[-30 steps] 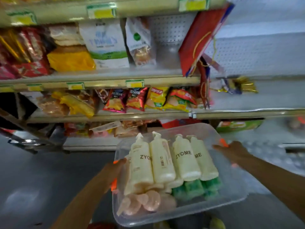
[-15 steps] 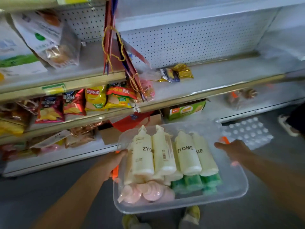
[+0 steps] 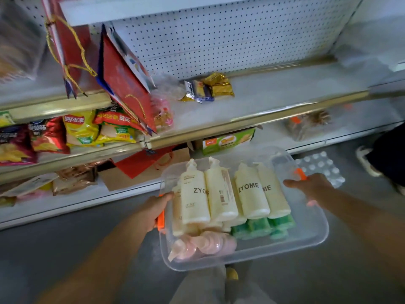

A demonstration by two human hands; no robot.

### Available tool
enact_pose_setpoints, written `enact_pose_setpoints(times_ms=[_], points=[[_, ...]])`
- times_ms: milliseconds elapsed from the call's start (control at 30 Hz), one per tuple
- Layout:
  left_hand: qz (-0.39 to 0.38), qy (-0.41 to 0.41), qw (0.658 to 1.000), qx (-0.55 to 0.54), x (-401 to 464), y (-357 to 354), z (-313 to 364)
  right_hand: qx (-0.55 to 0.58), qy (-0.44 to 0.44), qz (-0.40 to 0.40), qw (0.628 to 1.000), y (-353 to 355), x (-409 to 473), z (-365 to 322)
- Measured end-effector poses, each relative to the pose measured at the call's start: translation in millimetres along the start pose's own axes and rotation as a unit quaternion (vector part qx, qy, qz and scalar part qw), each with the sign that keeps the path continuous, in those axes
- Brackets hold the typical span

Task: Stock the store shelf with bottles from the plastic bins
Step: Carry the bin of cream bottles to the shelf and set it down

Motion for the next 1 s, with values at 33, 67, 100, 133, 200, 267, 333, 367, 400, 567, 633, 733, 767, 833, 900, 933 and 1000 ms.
enact_pose_setpoints(times_ms=[33, 67, 100, 133, 200, 267, 333, 367, 400, 567, 633, 733, 767, 833, 900, 933, 1000], points=[[0.003, 0.001, 1.0, -0.003, 5, -6, 6, -0.002, 0.004, 0.001, 1.0, 4, 8, -2], [0.009, 0.001, 1.0, -0.003, 9, -10, 13, -0.001, 0.006, 0.003, 1.0, 7, 17, -4], [0.015, 0.0, 1.0, 0.0, 15, -14, 21, 0.003, 0.007, 0.005, 1.0, 10, 27, -7], [0.021, 0.0, 1.0, 0.002, 21, -19, 28, 0.003, 0.007, 0.005, 1.0, 13, 37, -9], [0.03, 0.004, 1.0, -0.002, 33, -28, 42, 0.001, 0.007, 0.0, 1.0, 17, 57, -17], [0.031, 0.01, 0.999, -0.007, 44, -39, 55, 0.007, 0.014, -0.008, 1.0, 21, 79, -28], [0.036, 0.012, 0.999, -0.011, 57, -50, 67, 0.005, 0.034, -0.021, 0.999, 24, 102, -40], [0.04, 0.014, 0.999, -0.011, 63, -55, 72, 0.004, 0.04, -0.026, 0.999, 26, 112, -45], [0.044, 0.018, 0.999, -0.014, 68, -61, 78, 0.005, 0.043, -0.032, 0.999, 27, 122, -50], [0.058, 0.047, 0.996, -0.051, 96, -81, 99, 0.048, 0.049, -0.074, 0.995, 33, 173, -75], [0.055, 0.055, 0.995, -0.063, 108, -88, 105, 0.057, 0.068, -0.082, 0.993, 33, 190, -85], [0.063, 0.044, 0.995, -0.069, 126, -95, 119, 0.054, 0.076, -0.077, 0.993, 34, 214, -94], [0.069, 0.039, 0.995, -0.068, 131, -96, 124, 0.05, 0.072, -0.076, 0.993, 33, 221, -95], [0.079, 0.031, 0.995, -0.058, 141, -99, 133, 0.05, 0.068, -0.084, 0.993, 30, 236, -96], [0.081, 0.026, 0.996, -0.04, 152, -101, 138, 0.053, 0.062, -0.098, 0.992, 24, 249, -95], [0.083, 0.024, 0.996, -0.037, 158, -103, 140, 0.051, 0.059, -0.103, 0.992, 20, 255, -94], [0.088, 0.02, 0.995, -0.037, 168, -104, 141, 0.053, 0.053, -0.108, 0.991, 14, 266, -93]])
Point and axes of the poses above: each hand's wrist, its own x-axis towards the middle knuckle, its own y-axis out of the back of the hand, z = x × y, the point moved 5 cm from there along x, towards the middle knuckle, and after that the axes turned 1 degree about -z, right-handed, at the moved point
